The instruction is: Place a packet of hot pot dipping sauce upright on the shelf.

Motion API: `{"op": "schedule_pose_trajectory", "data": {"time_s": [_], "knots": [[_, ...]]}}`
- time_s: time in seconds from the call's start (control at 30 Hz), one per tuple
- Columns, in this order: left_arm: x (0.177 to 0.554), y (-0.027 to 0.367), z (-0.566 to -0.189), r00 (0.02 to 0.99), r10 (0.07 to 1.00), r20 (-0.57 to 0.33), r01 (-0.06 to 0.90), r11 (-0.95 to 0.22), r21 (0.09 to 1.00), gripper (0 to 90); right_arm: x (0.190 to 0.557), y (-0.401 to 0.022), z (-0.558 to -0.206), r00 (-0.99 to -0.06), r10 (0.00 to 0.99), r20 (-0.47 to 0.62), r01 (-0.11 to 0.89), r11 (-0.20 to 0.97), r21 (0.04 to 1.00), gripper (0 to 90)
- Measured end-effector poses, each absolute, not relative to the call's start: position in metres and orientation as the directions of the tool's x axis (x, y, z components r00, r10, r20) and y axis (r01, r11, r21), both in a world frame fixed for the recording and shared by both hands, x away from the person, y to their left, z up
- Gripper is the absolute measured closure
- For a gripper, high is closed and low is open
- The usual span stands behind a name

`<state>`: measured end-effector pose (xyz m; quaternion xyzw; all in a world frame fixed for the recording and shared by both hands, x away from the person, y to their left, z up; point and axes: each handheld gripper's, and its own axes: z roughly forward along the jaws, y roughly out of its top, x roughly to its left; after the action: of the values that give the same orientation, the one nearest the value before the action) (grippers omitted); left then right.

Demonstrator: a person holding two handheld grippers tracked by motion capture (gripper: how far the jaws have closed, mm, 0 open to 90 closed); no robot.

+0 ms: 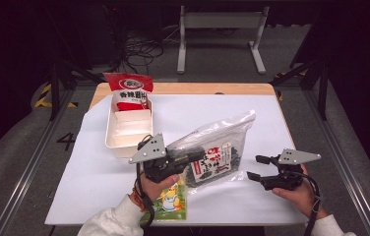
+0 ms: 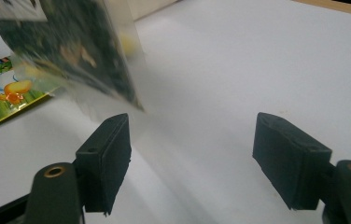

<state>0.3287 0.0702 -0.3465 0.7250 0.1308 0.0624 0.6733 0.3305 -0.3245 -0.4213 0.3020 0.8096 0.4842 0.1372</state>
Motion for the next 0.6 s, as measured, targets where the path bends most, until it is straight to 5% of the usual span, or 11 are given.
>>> {"op": "schedule_pose_trajectory", "data": {"time_s": [0.6], "knots": [[0.343,0.144,-0.33,0.894,0.447,0.006,0.031,-0.075,0.997,85.1,0.334,-0.319,-0.426,-0.773,0.631,0.063,0.366,0.364,0.856,26.6]]}}
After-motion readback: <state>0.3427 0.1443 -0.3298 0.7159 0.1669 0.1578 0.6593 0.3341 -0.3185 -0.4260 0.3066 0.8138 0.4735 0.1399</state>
